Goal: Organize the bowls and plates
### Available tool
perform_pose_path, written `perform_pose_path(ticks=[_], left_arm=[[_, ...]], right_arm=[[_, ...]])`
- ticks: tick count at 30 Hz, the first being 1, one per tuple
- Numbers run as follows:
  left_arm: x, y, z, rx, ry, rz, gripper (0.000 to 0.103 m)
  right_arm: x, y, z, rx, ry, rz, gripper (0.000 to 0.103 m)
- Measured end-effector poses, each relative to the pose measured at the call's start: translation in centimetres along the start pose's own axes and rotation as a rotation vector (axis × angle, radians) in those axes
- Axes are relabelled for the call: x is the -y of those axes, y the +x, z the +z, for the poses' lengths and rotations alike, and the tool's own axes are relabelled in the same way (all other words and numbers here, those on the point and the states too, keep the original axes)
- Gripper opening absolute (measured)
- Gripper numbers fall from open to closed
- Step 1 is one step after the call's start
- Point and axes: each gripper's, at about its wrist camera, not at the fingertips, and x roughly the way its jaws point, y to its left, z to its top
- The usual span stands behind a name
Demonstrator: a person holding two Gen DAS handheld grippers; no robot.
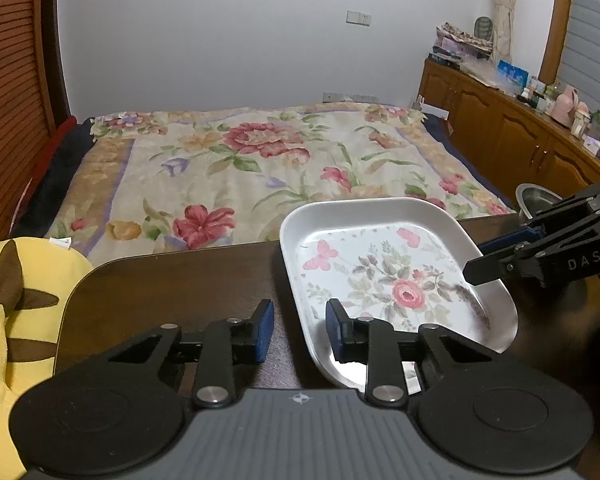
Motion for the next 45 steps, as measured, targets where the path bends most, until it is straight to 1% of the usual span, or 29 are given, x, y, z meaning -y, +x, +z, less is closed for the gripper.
perform_pose_path(ticks=[2, 5, 6, 7, 9, 12, 14, 18, 21, 25, 32, 35, 45], left_arm=[[0.0, 0.2, 0.0, -0.004, 0.001, 0.0, 0.026], [0.1, 0.4, -0.1, -0.006, -0.001, -0.002, 0.025], [0.1, 0.4, -0.1, -0.005, -0.001, -0.002, 0.023], [0.1, 0.4, -0.1, -0.004, -0.004, -0.005, 0.022], [0.1, 0.5, -0.1, -0.003, -0.013, -0.015, 0.015], [0.4, 0.5, -0.2, -0.001, -0.013, -0.018, 0.015], [0.4, 0.5, -0.1, -0.002, -0.01, -0.018, 0.015], [0.4, 0.5, -0.2, -0.005, -0.013, -0.018, 0.014], [0.4, 0.2, -0.1, -0.004, -0.014, -0.018, 0.013], [0.4, -1.3, 0.0, 0.019, -0.016, -0.022, 0.013], [1.4, -5.0, 0.5, 0.069, 0.003, -0.014, 0.013], [1.8, -6.6, 0.4, 0.078, -0.011, -0.024, 0.013], [4.7, -12.1, -1.7, 0.124, 0.02, -0.025, 0.013]], right_arm=[[0.0, 0.0, 0.0, 0.001, 0.0, 0.002, 0.028], [-0.1, 0.1, -0.1, -0.005, -0.002, 0.003, 0.025], [-0.1, 0.2, -0.1, -0.008, -0.003, 0.005, 0.021], [-0.2, 0.3, 0.0, -0.011, -0.004, 0.005, 0.021], [-0.2, 0.4, -0.1, -0.013, -0.004, 0.008, 0.021], [-0.2, 0.6, -0.1, -0.017, -0.004, 0.014, 0.02], [-0.2, 0.6, -0.2, -0.018, -0.008, 0.009, 0.015], [-0.3, 0.7, -0.1, -0.024, -0.023, -0.005, 0.015], [-0.3, 0.8, -0.1, -0.026, -0.012, 0.001, 0.015], [-0.5, -0.1, -0.2, -0.005, -0.001, 0.021, 0.015], [-1.4, -3.5, -0.3, 0.054, -0.004, 0.023, 0.015], [-1.7, -5.0, -0.6, 0.067, 0.009, 0.024, 0.015], [-3.6, -10.0, -3.5, 0.14, -0.01, 0.009, 0.015]])
